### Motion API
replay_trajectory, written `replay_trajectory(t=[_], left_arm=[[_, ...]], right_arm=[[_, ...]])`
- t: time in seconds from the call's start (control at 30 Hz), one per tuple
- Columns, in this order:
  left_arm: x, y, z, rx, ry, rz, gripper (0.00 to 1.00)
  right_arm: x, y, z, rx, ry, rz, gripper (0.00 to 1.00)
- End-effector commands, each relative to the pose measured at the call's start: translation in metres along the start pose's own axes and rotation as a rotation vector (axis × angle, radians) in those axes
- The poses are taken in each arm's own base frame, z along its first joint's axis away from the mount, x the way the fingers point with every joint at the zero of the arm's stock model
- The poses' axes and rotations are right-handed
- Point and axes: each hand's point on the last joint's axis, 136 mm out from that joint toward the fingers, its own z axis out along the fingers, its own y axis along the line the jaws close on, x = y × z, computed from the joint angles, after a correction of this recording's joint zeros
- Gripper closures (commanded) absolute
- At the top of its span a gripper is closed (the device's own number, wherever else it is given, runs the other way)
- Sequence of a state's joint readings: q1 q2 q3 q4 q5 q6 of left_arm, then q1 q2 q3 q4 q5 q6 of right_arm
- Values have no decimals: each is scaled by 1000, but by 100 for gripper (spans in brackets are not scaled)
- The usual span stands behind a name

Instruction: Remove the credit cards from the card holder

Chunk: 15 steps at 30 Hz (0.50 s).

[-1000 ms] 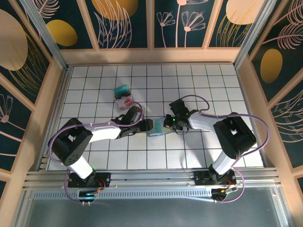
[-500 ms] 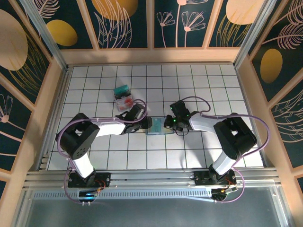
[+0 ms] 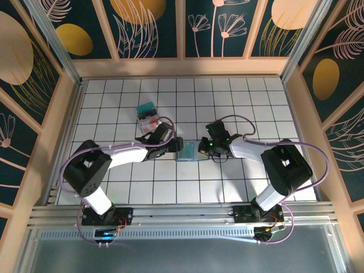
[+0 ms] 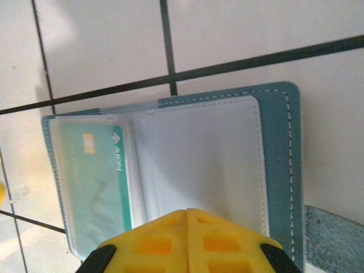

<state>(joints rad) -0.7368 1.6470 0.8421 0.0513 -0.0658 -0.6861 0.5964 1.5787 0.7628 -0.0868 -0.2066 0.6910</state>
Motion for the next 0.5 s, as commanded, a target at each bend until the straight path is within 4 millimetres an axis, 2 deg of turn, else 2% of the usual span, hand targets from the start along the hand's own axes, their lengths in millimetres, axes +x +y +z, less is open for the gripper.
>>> replay_trajectory(t=[0.0, 0.1, 0.2, 0.3, 0.47], left_arm=[[-9, 6, -18, -30, -47, -11, 35], [-13, 1, -21, -8, -64, -1, 34], [-9, -2, -16, 8, -55, -2, 38], [-1, -7, -10, 36, -41, -8, 43], [10, -20, 0, 94, -13, -1, 49]], right_arm=[[-15, 11, -17, -17, -61, 14, 89], [-20, 19, -24, -52, -86, 15, 86], [-22, 28, -26, -104, -94, 22, 84], [-18, 35, -23, -161, -85, 31, 82], [-9, 34, -12, -190, -44, 45, 78]])
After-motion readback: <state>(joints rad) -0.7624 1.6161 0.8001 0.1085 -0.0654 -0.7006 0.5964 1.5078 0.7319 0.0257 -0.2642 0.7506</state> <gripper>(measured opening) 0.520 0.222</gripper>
